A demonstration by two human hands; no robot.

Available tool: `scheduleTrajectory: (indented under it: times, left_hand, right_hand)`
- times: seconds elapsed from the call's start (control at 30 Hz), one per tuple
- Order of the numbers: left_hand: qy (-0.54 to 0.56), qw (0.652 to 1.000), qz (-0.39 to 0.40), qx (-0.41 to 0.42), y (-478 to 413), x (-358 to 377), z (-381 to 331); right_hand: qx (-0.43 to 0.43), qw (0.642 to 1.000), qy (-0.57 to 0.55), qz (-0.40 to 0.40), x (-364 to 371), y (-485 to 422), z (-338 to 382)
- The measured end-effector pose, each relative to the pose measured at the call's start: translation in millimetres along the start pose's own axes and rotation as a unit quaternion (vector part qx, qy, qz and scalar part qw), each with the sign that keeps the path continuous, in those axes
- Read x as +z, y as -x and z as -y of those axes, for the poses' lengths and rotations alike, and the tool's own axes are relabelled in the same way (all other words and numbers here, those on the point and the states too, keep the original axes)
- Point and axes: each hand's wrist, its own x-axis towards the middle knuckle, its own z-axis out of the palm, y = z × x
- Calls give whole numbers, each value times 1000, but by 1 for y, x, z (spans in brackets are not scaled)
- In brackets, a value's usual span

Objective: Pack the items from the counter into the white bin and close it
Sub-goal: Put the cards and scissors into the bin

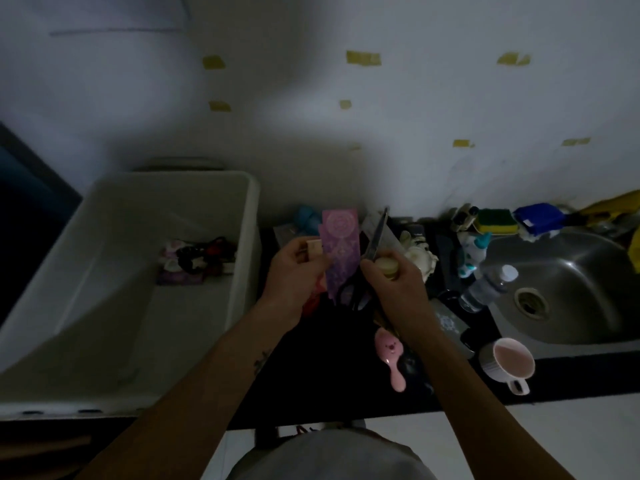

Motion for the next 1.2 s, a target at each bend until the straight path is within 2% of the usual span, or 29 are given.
scheduleTrajectory:
  times: [0.17,0.33,0.43,0.6,0.8,0.97,1.2]
  left_hand:
    - [19,1000,-15,10,-4,-60,-39]
    - [19,999,-49,0,-11,-128,-63]
    - [31,997,-64,-29,-14,-168,-68]
    - [53,990,-116,-54,-22,-224,-58]
    - [93,975,-175,-102,-41,-269,-26]
    - [110,957,-226,-142,-62,-294,-1]
    - [115,955,-224,-157,-82,-318,17]
  right_hand:
    - [-51,998,33,31,60,-10,35]
    - [-40,992,83,90,125,-20,55]
    - [-50,989,77,115,167,-22,64]
    - [-45,980,111,160,227,-20,65]
    - [-62,952,250,165,274,-25,60]
    - [-70,959,223,162,296,-36,65]
    - [32,973,167,153,327,-46,44]
